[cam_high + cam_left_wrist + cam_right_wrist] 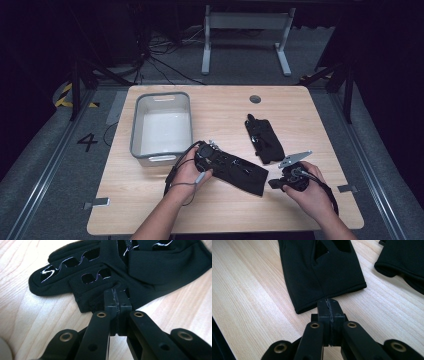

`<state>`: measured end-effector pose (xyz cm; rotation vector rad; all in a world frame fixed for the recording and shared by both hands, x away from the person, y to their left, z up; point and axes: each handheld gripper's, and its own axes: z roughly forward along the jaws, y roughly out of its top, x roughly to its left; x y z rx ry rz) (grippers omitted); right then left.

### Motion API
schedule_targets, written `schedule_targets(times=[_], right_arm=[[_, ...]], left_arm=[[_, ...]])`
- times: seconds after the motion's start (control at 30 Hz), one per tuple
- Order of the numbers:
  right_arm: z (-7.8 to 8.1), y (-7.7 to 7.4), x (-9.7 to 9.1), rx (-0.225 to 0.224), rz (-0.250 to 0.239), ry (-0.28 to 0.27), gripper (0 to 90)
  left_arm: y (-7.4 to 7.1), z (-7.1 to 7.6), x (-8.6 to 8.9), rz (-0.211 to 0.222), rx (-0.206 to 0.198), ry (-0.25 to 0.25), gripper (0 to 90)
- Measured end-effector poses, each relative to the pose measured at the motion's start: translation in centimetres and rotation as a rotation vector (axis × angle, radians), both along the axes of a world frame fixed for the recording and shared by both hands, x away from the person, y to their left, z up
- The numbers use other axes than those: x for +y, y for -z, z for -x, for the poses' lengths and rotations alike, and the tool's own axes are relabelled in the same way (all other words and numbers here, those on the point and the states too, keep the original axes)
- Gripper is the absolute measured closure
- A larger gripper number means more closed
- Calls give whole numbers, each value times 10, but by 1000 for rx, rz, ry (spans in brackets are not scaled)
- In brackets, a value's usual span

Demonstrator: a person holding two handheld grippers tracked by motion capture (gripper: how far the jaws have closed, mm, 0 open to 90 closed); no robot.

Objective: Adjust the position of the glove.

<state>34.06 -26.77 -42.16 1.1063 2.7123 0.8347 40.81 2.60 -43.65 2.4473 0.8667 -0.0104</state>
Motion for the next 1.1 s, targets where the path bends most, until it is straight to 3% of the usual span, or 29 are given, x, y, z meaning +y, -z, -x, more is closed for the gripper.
schedule_targets(times=[0.03, 0.2, 0.43, 0.63, 0.87, 1.0, 1.1], right_arm=[[0, 0, 0, 2, -2, 1, 900], [-2, 1, 1, 1, -6, 3, 900], [-5, 1, 2, 6, -1, -2, 900], [-7, 1, 1, 0, 3, -1, 900], [-8, -2, -1, -2, 0, 1, 900], [-8, -3, -2, -4, 0, 3, 900], [-8, -3, -2, -6, 1, 4, 900]], left_arm=[[3, 0, -3, -17, 2, 8, 898], [3, 4, -6, -11, 35, 31, 899], [1, 26, -23, -47, 92, 118, 898], [1, 34, -28, -48, 134, 166, 898], [0, 41, -33, -66, 139, 207, 896], [0, 42, -33, -64, 162, 221, 895], [-1, 43, -34, -63, 153, 227, 872]])
